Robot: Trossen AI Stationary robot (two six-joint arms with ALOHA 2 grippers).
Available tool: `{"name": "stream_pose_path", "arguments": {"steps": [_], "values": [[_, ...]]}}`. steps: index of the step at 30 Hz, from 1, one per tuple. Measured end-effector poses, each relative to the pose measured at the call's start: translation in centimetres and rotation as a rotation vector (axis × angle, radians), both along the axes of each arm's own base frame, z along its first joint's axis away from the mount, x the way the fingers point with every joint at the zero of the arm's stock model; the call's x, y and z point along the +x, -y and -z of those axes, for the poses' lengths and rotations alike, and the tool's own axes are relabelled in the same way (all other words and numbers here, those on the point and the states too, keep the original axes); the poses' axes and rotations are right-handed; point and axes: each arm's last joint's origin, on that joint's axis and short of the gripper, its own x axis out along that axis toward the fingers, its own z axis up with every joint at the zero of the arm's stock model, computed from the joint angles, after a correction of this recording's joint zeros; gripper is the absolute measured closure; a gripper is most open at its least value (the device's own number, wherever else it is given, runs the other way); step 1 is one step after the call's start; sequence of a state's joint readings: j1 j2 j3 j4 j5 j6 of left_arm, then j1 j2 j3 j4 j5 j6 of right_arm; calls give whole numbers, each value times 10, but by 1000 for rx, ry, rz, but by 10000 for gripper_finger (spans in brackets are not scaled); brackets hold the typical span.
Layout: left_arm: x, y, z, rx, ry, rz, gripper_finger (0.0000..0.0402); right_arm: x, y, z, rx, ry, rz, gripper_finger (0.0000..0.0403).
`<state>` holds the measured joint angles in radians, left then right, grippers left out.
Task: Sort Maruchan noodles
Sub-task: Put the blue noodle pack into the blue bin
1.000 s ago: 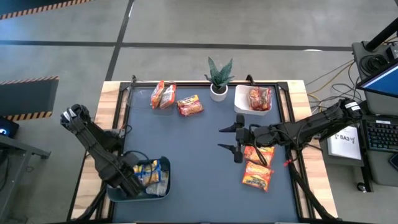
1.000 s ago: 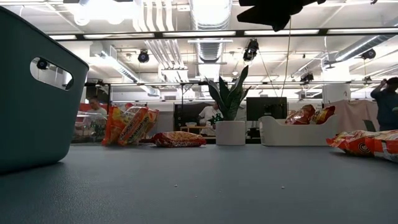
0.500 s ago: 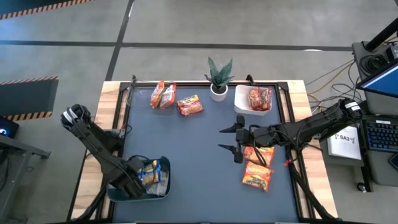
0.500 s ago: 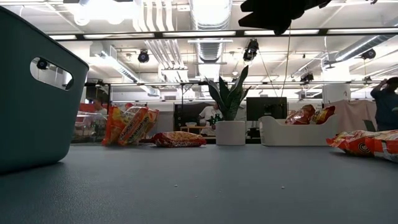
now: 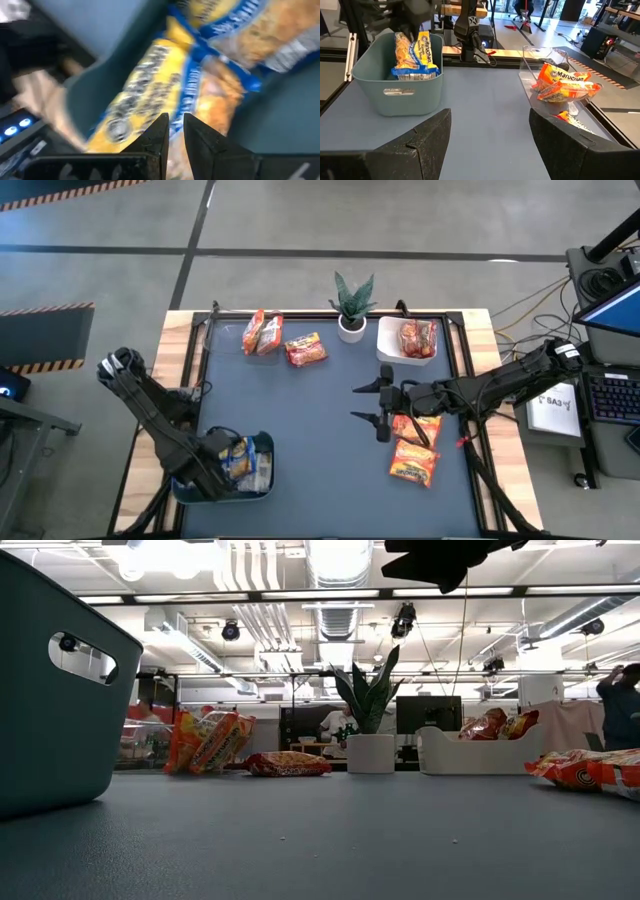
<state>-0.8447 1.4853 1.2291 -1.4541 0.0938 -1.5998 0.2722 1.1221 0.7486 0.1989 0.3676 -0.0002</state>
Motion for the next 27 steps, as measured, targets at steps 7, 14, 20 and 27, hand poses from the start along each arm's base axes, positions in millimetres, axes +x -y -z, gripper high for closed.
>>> {"name": "stream_pose_path", "arguments": {"steps": [7,14,20,27], "values": [[2,-4,-9,90,68,6,359,0,0,0,-1,-1,0,147],[8,9,3,-25,169,249,308,0,0,1,-3,-4,0,147],[10,10,4,-21,210,210,272,-2,0,7,0,-19,2,147],[13,8,5,9,239,-82,276,-3,1,14,-4,-39,2,147]]}}
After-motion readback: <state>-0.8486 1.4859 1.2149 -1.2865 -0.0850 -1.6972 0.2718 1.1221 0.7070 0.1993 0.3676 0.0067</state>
